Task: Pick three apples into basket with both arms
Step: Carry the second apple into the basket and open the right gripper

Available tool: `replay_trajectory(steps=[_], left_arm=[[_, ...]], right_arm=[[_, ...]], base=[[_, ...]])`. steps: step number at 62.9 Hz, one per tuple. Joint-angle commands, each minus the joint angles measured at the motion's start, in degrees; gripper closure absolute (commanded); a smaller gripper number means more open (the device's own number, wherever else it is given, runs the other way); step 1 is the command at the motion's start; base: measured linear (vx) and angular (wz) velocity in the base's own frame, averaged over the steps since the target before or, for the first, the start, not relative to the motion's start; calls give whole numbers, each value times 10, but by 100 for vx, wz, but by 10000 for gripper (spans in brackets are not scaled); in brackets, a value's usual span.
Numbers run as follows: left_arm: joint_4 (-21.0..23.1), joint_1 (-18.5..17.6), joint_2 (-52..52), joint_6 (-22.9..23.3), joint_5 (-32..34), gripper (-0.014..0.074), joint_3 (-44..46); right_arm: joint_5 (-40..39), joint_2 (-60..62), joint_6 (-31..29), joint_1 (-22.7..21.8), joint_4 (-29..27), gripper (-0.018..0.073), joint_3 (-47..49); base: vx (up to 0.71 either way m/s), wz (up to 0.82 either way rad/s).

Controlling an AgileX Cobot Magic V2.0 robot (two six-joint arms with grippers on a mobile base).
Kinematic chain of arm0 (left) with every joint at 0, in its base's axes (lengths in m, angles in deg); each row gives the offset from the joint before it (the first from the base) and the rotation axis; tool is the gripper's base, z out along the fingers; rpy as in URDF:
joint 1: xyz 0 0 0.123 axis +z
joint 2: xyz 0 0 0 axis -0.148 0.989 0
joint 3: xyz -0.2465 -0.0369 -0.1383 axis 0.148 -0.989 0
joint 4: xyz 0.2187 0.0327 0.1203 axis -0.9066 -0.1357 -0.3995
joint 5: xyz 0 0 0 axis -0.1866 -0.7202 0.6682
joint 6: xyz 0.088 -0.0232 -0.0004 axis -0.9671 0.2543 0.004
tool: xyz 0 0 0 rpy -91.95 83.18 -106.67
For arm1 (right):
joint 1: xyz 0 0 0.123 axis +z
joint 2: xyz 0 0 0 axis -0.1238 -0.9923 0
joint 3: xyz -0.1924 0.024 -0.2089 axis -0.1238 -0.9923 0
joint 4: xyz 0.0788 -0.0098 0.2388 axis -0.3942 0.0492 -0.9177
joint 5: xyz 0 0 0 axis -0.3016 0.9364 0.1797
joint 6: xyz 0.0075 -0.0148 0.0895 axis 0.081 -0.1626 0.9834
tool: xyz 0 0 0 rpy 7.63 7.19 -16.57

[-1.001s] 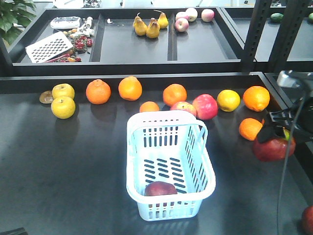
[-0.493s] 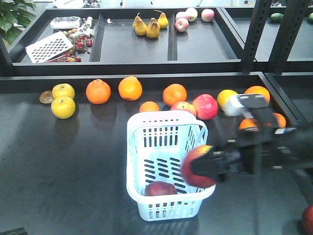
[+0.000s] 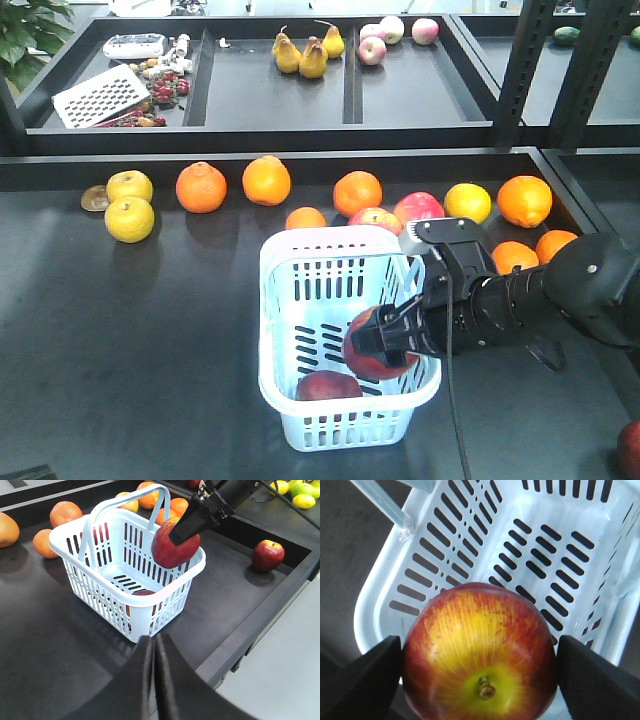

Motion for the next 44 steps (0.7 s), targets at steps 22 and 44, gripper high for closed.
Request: replay_trajectory(steps=[22, 44], left_arm=[[18, 0, 5, 3, 30, 603, 13], [18, 0, 5, 3, 30, 603, 13]], right_arm=[[-9, 22, -16, 0, -20, -26, 17], [129, 126, 45, -1, 74, 519, 17]], base=[[0, 0], [0, 0]])
